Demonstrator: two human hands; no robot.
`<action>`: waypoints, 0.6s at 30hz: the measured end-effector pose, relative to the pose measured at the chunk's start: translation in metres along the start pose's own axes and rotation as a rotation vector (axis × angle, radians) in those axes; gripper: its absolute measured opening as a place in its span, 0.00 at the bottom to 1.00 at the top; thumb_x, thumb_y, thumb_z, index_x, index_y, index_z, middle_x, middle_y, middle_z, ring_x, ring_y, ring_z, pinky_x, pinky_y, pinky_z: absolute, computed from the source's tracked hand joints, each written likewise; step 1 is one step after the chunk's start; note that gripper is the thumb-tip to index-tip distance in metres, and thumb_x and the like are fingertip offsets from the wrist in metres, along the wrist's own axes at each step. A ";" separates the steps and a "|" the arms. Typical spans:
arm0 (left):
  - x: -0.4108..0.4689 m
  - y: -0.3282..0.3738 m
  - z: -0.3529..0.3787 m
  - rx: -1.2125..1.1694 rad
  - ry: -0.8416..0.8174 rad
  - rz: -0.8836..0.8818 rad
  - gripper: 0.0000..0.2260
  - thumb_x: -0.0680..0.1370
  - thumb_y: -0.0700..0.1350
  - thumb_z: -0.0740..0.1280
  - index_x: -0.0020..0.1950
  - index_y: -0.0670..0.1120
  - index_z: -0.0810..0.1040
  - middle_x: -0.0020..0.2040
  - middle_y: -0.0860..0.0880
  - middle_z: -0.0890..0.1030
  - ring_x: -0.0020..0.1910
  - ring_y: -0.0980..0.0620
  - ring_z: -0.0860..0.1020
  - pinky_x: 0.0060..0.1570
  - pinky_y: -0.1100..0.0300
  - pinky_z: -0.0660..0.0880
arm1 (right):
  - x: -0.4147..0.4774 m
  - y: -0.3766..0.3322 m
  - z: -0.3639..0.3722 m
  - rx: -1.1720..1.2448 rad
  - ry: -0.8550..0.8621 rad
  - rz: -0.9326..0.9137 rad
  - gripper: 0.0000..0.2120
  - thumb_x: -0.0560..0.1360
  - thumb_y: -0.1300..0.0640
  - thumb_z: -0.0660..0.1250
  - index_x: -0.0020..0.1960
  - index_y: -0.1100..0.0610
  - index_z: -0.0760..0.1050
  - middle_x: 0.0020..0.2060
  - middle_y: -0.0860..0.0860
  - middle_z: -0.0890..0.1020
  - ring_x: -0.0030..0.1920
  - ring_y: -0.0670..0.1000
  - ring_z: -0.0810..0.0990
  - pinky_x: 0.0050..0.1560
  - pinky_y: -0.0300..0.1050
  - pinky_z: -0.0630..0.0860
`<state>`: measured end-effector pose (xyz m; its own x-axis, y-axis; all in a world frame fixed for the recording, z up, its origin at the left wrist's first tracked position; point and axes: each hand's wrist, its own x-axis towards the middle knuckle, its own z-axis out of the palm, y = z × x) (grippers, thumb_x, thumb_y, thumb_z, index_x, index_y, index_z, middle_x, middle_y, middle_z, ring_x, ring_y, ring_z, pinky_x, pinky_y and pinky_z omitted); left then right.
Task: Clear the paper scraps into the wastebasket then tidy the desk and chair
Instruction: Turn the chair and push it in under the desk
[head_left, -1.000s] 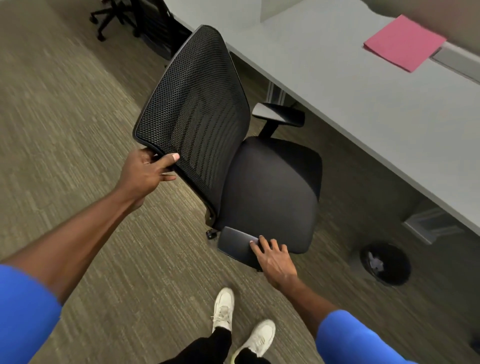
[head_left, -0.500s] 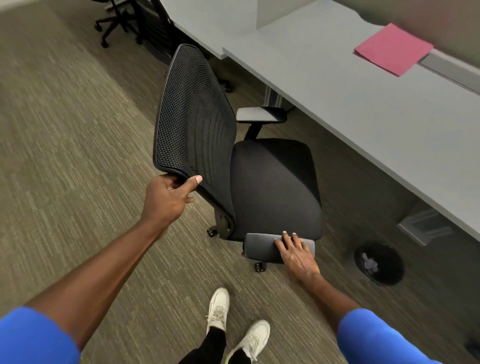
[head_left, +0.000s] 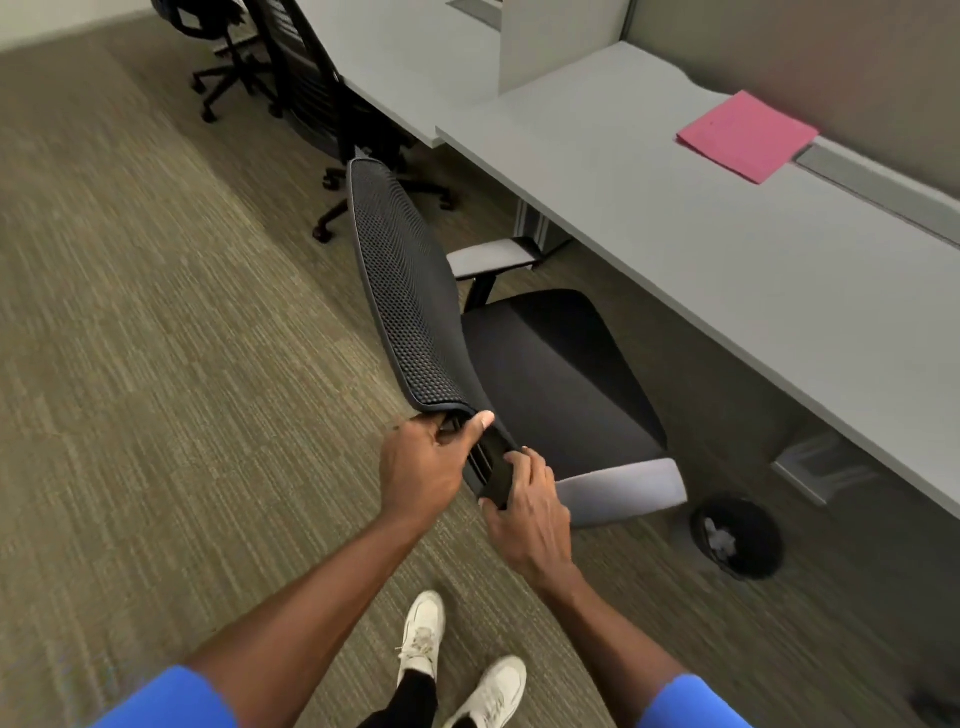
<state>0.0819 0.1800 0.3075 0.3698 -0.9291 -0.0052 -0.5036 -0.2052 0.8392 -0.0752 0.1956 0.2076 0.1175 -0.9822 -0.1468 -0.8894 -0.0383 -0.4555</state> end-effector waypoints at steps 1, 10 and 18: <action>-0.004 -0.002 0.000 0.017 -0.043 0.016 0.22 0.75 0.68 0.73 0.47 0.49 0.88 0.37 0.54 0.88 0.39 0.54 0.87 0.46 0.48 0.84 | -0.004 -0.005 -0.004 0.027 0.072 0.020 0.29 0.72 0.45 0.72 0.68 0.50 0.67 0.70 0.50 0.72 0.68 0.55 0.75 0.54 0.56 0.85; 0.030 -0.043 -0.072 0.000 -0.164 0.129 0.48 0.65 0.83 0.63 0.70 0.48 0.81 0.58 0.51 0.88 0.47 0.54 0.88 0.49 0.54 0.84 | -0.036 -0.039 -0.061 0.124 0.515 0.050 0.41 0.72 0.32 0.72 0.77 0.52 0.66 0.77 0.53 0.70 0.74 0.52 0.72 0.69 0.48 0.74; 0.127 -0.033 -0.135 0.111 -0.061 0.240 0.49 0.68 0.84 0.58 0.76 0.51 0.72 0.67 0.40 0.83 0.58 0.44 0.85 0.49 0.63 0.79 | -0.043 -0.097 -0.085 0.015 0.573 -0.068 0.39 0.76 0.27 0.65 0.76 0.52 0.71 0.78 0.54 0.71 0.76 0.54 0.72 0.71 0.54 0.70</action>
<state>0.2508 0.1108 0.3521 0.1834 -0.9713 0.1515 -0.6553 -0.0060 0.7553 -0.0316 0.2256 0.3329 -0.0882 -0.9206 0.3804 -0.8813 -0.1059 -0.4605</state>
